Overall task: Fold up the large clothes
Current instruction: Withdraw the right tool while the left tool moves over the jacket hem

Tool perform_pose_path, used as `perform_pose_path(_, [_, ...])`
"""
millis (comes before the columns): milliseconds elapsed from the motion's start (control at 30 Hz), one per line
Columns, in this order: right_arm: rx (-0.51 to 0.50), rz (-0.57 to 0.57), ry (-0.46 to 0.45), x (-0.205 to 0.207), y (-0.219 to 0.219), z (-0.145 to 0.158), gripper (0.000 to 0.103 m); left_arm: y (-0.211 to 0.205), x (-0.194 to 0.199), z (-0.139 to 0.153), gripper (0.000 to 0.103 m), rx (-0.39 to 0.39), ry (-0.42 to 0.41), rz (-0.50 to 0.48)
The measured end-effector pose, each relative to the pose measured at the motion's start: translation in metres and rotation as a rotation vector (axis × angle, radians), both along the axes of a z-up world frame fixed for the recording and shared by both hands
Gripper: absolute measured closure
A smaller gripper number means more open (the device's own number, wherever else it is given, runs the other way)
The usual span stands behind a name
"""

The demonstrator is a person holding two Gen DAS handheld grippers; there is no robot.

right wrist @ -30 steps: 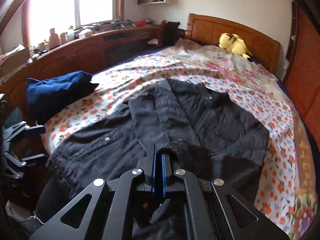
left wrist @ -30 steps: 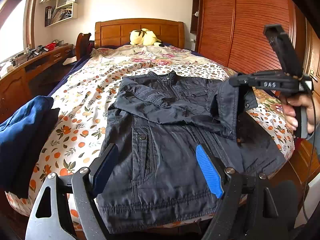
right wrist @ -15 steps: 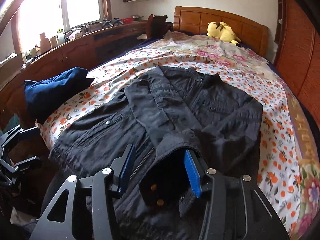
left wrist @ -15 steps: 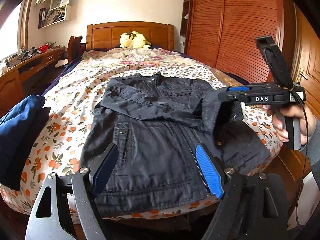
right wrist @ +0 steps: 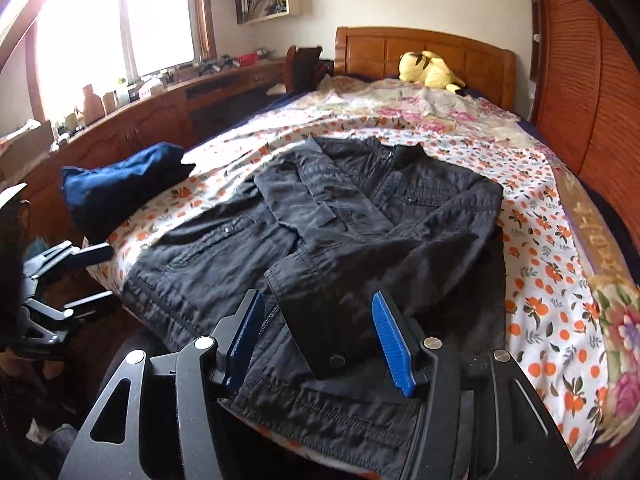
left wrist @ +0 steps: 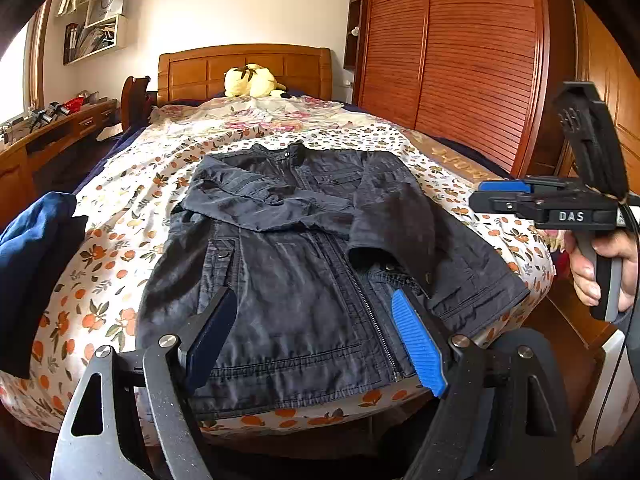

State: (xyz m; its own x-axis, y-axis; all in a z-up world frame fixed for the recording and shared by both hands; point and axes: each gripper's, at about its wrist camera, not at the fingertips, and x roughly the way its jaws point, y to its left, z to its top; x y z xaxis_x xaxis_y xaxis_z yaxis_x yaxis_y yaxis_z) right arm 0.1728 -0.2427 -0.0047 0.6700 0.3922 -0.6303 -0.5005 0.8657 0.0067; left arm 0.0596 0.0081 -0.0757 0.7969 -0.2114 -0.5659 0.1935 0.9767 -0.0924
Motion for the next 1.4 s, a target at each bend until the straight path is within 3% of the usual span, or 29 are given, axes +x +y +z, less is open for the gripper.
perform_pose_path(333, [-0.045,-0.132,-0.092,0.020,-0.011,-0.041,0.044,-0.027,0.037,-0.015,0.022,0.016,0.025,-0.052])
perform_pose_path(567, [-0.031,-0.208,-0.071,0.042,-0.012,-0.075,0.044,-0.057,0.076,-0.025,0.022,0.027,0.035,-0.122])
perform_pose_path(667, [-0.020,-0.258,-0.065,0.049,-0.013,-0.081,0.044,-0.071,0.099,-0.032,0.023,0.009,0.058,-0.151])
perform_pose_path(833, [-0.013,-0.295,-0.053,0.052,-0.017,-0.083,0.044,-0.090,0.129,-0.049,0.024,0.054,0.114,-0.153])
perform_pose_path(867, [-0.008,-0.295,-0.053,0.050,-0.018,-0.082,0.044,-0.091,0.133,-0.050,0.026,0.052,0.123,-0.153])
perform_pose_path(967, [0.001,-0.299,-0.063,0.043,-0.026,-0.078,0.044,-0.093,0.141,-0.054,0.066,0.034,0.161,-0.161])
perform_pose_path(1000, [0.008,-0.301,-0.063,0.041,-0.031,-0.078,0.044,-0.092,0.142,-0.054,0.084,0.031,0.168,-0.166])
perform_pose_path(1033, [0.013,-0.304,-0.062,0.039,-0.033,-0.077,0.044,-0.092,0.142,-0.053,0.091,0.026,0.171,-0.169])
perform_pose_path(1200, [0.018,-0.314,-0.080,0.027,-0.038,-0.073,0.044,-0.064,0.143,-0.031,0.092,-0.016,0.135,-0.103])
perform_pose_path(1400, [0.053,-0.305,-0.074,0.030,-0.035,-0.074,0.044,-0.022,0.151,-0.015,0.092,0.003,0.127,0.004])
